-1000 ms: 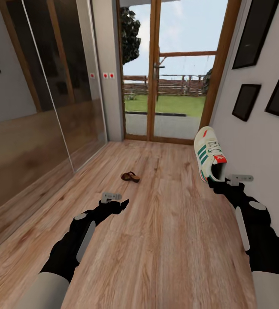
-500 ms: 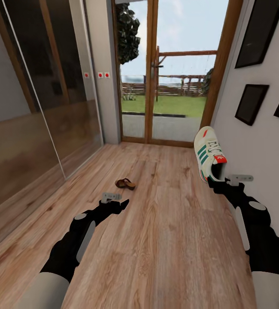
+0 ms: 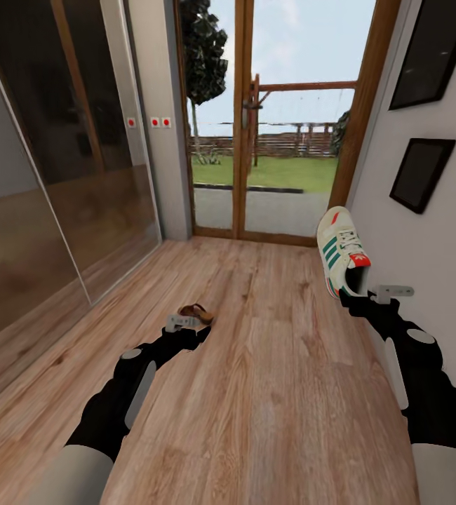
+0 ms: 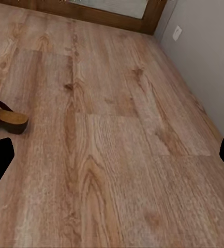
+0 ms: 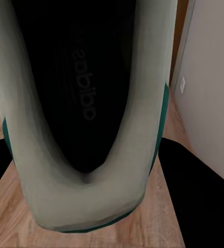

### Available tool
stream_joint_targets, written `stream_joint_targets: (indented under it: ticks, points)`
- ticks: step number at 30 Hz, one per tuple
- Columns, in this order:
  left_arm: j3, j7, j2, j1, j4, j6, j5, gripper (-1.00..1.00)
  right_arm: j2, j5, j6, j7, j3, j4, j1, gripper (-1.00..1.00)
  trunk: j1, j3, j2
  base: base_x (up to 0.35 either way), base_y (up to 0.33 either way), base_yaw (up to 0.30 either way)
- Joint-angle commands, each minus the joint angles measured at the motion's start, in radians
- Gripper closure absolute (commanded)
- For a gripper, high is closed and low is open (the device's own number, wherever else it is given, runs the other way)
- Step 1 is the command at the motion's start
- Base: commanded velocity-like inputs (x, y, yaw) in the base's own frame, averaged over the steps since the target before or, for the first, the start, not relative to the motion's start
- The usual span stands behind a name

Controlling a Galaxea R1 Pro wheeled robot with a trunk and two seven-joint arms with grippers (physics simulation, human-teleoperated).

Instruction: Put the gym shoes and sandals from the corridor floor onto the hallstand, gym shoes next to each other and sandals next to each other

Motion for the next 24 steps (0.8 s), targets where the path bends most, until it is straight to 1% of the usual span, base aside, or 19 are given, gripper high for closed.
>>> stream_joint_targets:
  ticks: [1, 17, 20, 24]
  points:
    - [0.001, 0.0, 0.0, 0.0, -0.001, 0.009, 0.01, -1.0, 0.0, 0.005, 0.005, 0.007, -0.002, -0.001, -0.001, 1.0, 0.0, -0.001, 0.0, 0.344, -0.136, 0.0]
    - [0.001, 0.0, 0.0, 0.0, -0.001, 0.009, 0.01, -1.0, 0.0, 0.006, 0.005, 0.007, -0.002, -0.001, -0.001, 1.0, 0.0, -0.001, 0.0, 0.344, -0.136, 0.004]
    - [0.001, 0.0, 0.0, 0.0, -0.001, 0.009, 0.01, -1.0, 0.0, 0.006, 0.005, 0.007, -0.002, -0.001, -0.001, 1.0, 0.0, -0.001, 0.0, 0.344, -0.136, 0.12]
    - [0.001, 0.0, 0.0, 0.0, -0.001, 0.009, 0.01, -1.0, 0.0, 0.006, 0.005, 0.007, -0.002, -0.001, -0.001, 1.0, 0.0, -0.001, 0.0, 0.344, -0.136, 0.224]
